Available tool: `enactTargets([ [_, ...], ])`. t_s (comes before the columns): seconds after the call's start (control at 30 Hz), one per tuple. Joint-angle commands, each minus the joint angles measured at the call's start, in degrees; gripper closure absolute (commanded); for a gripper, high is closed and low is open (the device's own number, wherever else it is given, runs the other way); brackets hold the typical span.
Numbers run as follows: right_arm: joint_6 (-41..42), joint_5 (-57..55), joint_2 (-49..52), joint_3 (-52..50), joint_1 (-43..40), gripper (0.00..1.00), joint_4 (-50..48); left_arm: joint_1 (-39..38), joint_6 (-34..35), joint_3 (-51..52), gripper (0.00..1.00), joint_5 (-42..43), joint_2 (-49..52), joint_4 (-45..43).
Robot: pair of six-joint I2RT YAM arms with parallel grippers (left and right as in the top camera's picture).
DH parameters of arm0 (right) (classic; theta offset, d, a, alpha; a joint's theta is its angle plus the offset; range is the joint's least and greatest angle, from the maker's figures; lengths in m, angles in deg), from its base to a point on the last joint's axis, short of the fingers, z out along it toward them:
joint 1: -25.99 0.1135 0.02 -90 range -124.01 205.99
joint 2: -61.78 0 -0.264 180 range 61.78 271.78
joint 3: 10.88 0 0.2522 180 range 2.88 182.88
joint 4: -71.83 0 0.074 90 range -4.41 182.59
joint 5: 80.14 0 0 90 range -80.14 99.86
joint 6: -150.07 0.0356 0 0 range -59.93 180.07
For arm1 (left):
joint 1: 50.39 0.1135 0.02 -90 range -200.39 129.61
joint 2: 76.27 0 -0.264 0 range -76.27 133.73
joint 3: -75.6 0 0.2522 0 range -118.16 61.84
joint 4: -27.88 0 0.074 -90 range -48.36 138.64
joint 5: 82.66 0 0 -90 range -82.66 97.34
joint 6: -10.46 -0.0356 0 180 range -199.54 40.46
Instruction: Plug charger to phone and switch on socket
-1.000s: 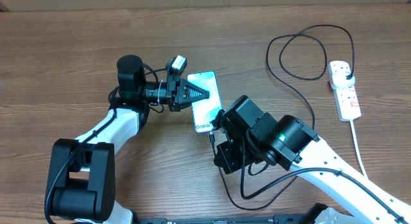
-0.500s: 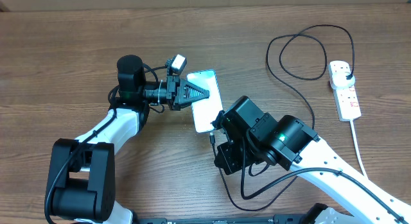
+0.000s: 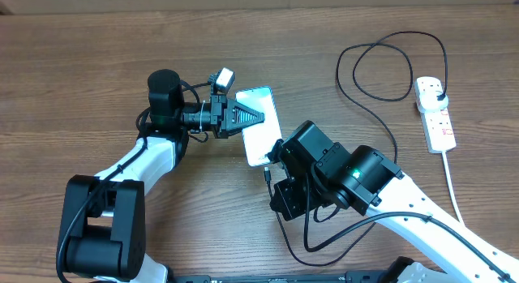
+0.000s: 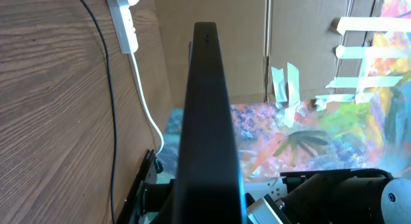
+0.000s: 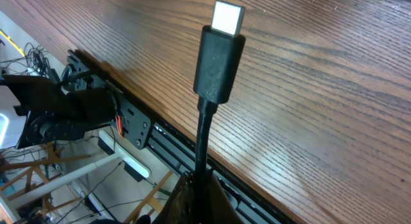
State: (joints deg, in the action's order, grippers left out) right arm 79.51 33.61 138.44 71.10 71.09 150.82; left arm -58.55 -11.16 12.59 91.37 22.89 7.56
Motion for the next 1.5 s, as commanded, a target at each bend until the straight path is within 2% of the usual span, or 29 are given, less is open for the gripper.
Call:
enactTargets([
  [0.0,-0.37,0.24,-0.07,0.09,0.22,0.96,-0.28,-0.13,-1.79,-1.49,0.96,2.54,0.17,-0.24],
  [1.47,0.15,-2.75,-0.07,0.09,0.22,0.96,-2.32,-0.13,-1.53,-1.49,0.96,3.93,0.17,-0.2],
])
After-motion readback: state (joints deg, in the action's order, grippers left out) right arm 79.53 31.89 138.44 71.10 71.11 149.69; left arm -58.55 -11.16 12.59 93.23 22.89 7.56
